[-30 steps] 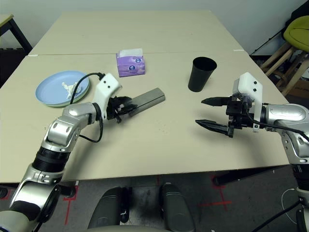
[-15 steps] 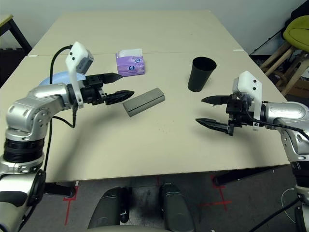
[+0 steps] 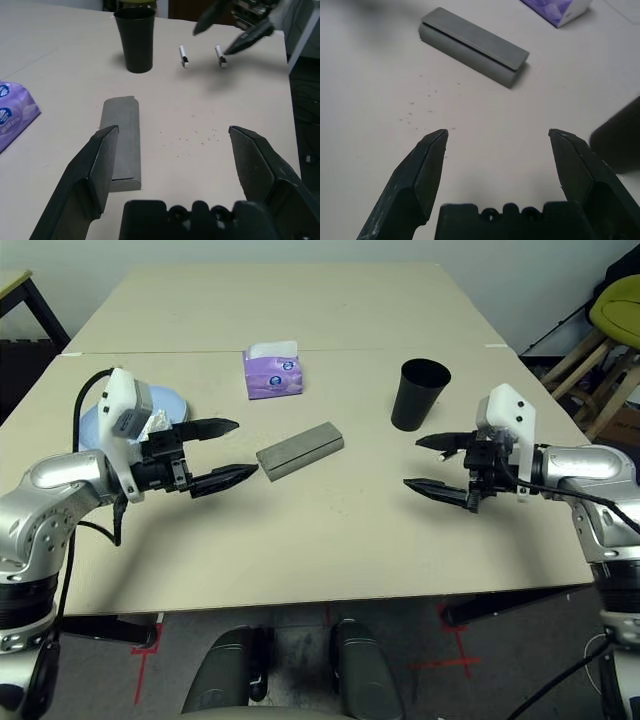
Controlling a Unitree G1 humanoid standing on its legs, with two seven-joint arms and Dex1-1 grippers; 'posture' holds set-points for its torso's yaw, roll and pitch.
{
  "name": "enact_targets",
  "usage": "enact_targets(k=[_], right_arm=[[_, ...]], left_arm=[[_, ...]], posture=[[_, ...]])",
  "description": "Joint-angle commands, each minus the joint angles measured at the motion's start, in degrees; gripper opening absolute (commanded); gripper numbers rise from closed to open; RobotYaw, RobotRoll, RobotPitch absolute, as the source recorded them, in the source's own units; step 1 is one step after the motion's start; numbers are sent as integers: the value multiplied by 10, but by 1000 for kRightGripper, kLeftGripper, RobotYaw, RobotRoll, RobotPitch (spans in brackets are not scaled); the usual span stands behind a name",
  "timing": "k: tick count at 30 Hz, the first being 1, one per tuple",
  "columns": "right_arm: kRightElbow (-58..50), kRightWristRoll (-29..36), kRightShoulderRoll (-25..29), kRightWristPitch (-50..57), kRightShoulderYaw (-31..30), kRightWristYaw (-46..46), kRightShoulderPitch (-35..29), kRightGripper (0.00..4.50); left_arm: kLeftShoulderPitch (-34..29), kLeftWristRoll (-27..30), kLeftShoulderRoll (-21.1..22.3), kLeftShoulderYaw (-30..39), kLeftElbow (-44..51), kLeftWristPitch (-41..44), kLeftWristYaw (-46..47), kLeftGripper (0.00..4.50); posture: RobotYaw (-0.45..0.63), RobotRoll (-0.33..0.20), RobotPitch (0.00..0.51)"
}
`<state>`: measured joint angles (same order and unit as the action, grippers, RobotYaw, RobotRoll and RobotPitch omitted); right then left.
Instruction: Organize and tidy the items on the table.
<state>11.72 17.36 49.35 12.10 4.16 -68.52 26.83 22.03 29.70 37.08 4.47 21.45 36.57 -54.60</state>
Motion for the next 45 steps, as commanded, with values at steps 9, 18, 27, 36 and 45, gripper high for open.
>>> enact_targets(k=[9, 18, 27, 36, 45], right_arm=[[120, -109, 76, -8, -36, 10, 115, 4500], [156, -192, 123, -32, -104, -47, 206, 4500], [236, -311, 162, -138, -174, -62, 233, 4500], [267, -356, 164, -168, -190, -88, 264, 4500], [294, -382, 164, -191, -197, -105, 293, 4500]], left_arm=[[-15, 1, 19, -16, 7, -40, -14, 4482], [-15, 5, 22, -27, 9, -52, -29, 4482], [-17, -4, 26, -40, 9, -62, -33, 4482], [-17, -6, 34, -42, 10, -37, -10, 4482], [-20, -2, 43, -41, 18, 3, 12, 4482]], posture=[[-11, 0, 85], [-16, 0, 88], [-14, 0, 87], [-1, 0, 81], [8, 0, 80]])
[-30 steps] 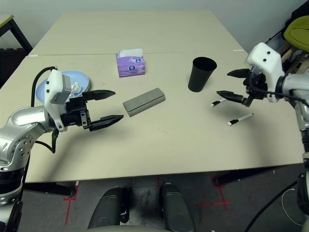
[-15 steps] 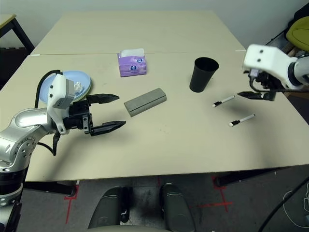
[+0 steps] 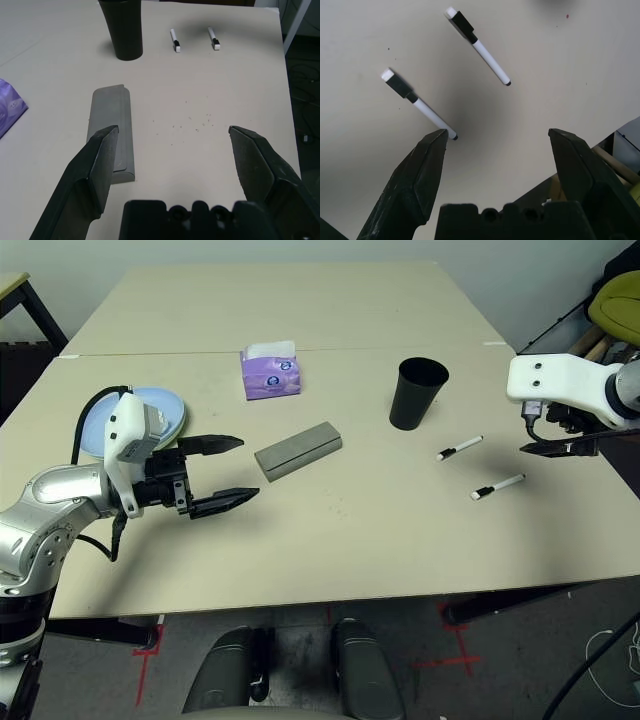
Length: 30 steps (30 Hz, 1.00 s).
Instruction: Organize and tidy the items on the table.
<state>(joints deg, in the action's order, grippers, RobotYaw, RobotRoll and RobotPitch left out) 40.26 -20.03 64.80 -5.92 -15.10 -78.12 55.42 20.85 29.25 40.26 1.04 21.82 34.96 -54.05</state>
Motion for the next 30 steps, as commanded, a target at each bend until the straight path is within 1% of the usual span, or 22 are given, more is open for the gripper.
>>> enact_targets(k=[1, 7, 12, 19, 24, 30], right_arm=[[11, -10, 9, -15, -5, -11, 8, 4500], [12, -26, 7, -49, -17, -29, 2, 4500], [14, -30, -1, -66, -20, -45, 13, 4500], [18, -32, -4, -73, -23, -46, 12, 4500], [21, -32, -3, -74, -24, -47, 11, 4500], [29, -34, -4, -77, -25, -47, 14, 4500]], left_arm=[[-9, 3, 14, -8, 16, 25, 7, 4482], [-11, 9, 15, -8, 24, 43, 14, 4482], [-7, 7, 10, -5, 22, 48, 27, 4482], [-1, 9, 0, 2, 21, 46, 47, 4482], [6, 20, -17, 15, 19, 40, 58, 4482], [8, 28, -15, 20, 21, 42, 60, 4482]], posture=[[10, 0, 80], [13, 0, 81], [16, 0, 86], [18, 0, 90], [17, 0, 91], [16, 0, 92]])
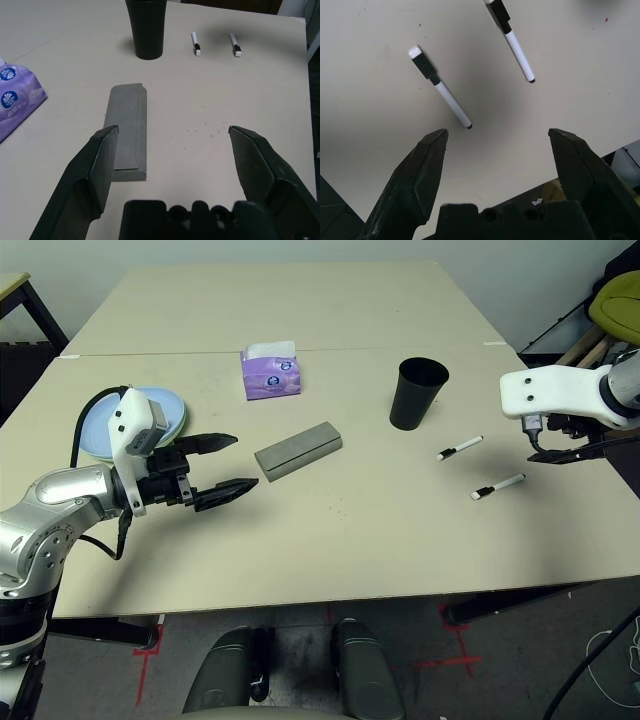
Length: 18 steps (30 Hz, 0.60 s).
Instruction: Organize and tidy the items on the table.
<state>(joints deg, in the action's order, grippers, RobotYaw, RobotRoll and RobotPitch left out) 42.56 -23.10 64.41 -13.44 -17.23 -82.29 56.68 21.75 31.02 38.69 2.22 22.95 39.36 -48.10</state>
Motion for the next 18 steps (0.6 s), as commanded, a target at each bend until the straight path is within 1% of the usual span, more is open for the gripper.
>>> enact_targets(k=[1, 5, 8, 18], right_arm=[[6, -4, 0, -2, -4, -5, 2, 4500], [8, -5, 0, -4, -4, -6, 3, 4500], [11, -6, -1, -6, -5, -6, 6, 4500], [12, -8, -2, -6, -4, -6, 7, 4500]], left_arm=[[-1, 12, 2, 9, 9, -2, 0, 4482], [12, 18, -7, 17, 1, -4, 13, 4482], [6, 14, -2, 13, 5, -9, 7, 4482], [8, 6, -16, 11, -4, -33, 18, 4482]], posture=[[16, 0, 92], [16, 0, 92], [17, 0, 93], [14, 0, 93]])
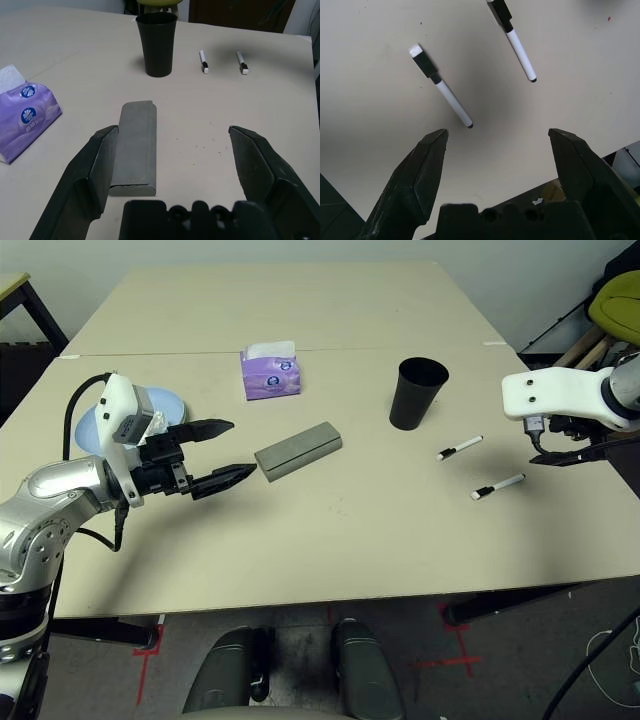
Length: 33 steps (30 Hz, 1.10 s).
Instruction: Organize and tidy the items on the table.
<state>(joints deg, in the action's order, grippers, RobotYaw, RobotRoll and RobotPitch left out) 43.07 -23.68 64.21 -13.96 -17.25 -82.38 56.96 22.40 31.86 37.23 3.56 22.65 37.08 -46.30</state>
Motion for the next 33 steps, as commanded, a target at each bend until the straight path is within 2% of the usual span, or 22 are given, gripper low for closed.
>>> enact_targets(k=[1, 33], right_arm=[[6, -2, 1, -1, -3, -5, 4, 4500], [-14, 3, 2, -4, -2, -28, -9, 4500]], left_arm=[[0, -3, -2, -3, -1, -14, -1, 4482], [-10, 3, -7, -9, -12, -76, -42, 4482]], posture=[[14, 0, 93], [12, 0, 86]])
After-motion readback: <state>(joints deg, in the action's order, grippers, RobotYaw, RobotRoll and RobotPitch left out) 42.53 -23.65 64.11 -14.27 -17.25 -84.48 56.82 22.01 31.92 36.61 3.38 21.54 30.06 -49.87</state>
